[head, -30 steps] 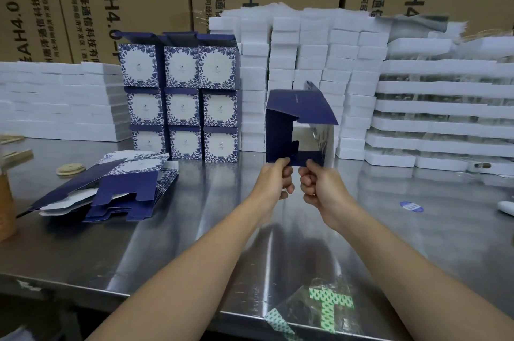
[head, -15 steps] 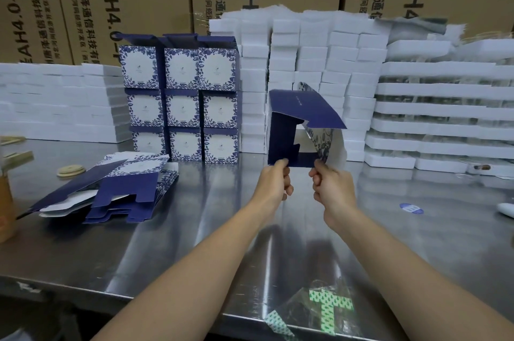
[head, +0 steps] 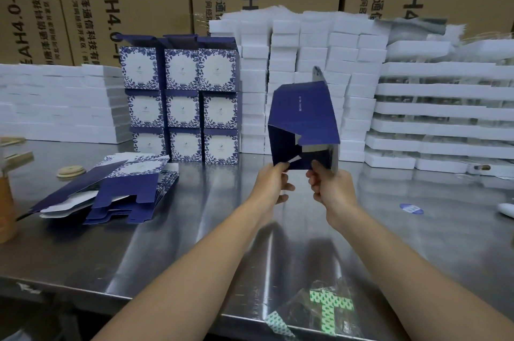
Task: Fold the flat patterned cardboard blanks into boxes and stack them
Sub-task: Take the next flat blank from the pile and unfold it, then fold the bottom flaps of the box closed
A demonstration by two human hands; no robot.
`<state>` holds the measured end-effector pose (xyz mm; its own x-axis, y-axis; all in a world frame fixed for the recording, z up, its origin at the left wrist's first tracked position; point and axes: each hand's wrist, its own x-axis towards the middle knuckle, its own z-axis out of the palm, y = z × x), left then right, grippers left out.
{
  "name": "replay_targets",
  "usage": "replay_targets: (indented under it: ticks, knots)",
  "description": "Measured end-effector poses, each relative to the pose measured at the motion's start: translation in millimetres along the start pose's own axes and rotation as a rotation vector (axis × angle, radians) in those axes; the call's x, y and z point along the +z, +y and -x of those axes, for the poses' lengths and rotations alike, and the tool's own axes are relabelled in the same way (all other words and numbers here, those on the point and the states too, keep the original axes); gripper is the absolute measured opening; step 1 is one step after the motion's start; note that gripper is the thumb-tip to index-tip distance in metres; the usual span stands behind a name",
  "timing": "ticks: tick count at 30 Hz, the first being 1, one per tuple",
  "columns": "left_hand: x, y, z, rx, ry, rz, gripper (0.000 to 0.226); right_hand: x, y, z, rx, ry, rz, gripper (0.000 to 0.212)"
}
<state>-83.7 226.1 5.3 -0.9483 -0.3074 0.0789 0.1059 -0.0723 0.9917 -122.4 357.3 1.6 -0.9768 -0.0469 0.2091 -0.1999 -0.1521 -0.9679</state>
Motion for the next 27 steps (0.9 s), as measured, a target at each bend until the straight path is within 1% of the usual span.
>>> replay_targets:
  ticks: [1,4,5,6,7,9,11,13,15,18,21,24,26,27]
  knots:
    - [-1.1,0.3,-0.7,0.028,0.028,0.04,0.013,-1.9,-0.3,-1.5,-0.016,0.005,0.018,0.031]
    - [-10.7,7.7,-5.9,0.198,0.205,0.269,0.052,-6.9,1.7,-6.7,-0.031,-0.004,0.075,0.033]
    - [-16.3,11.3,-8.4,0.267,0.258,0.322,0.056,-8.2,3.1,-8.1,-0.037,-0.005,0.116,0.033]
    - [-21.6,14.9,-10.1,0.329,0.279,0.347,0.054,-9.5,5.3,-10.0,-0.044,-0.002,0.174,0.033]
    - [-26.4,17.7,-10.8,0.374,0.264,0.343,0.048,-10.8,7.6,-11.7,-0.048,0.0,0.235,0.032]
    - [-31.2,22.9,-10.1,0.416,0.169,0.265,0.042,-12.9,12.6,-15.2,-0.038,-0.01,0.316,0.029]
    - [-26.9,20.8,-10.6,0.394,0.082,0.131,0.043,-14.1,17.1,-18.1,-0.021,-0.018,0.363,0.031]
    - [-20.1,11.0,-14.7,0.364,0.048,0.014,0.045,-15.0,18.8,-19.3,-0.04,-0.02,0.405,0.042]
    - [-17.6,1.1,-17.7,0.374,0.04,-0.093,0.043,-17.0,16.5,-17.7,-0.091,-0.007,0.494,0.061]
    - [-20.0,-4.1,-19.3,0.405,0.056,-0.172,0.044,-21.3,9.3,-12.6,-0.149,0.021,0.652,0.089]
    - [-21.0,-4.7,-19.7,0.447,0.101,-0.301,0.044,-21.7,4.5,-8.9,-0.175,0.042,0.686,0.11]
    - [-21.7,-6.4,-19.2,0.477,0.145,-0.416,0.043,-21.7,0.5,-6.8,-0.185,0.098,0.681,0.116]
    - [-22.6,-7.5,-21.0,0.505,0.212,-0.486,0.039,-22.1,-1.2,-5.7,-0.229,0.12,0.67,0.112]
    - [-23.5,-8.3,-22.5,0.519,0.261,-0.528,0.037,-21.9,-1.1,-5.1,-0.273,0.12,0.656,0.105]
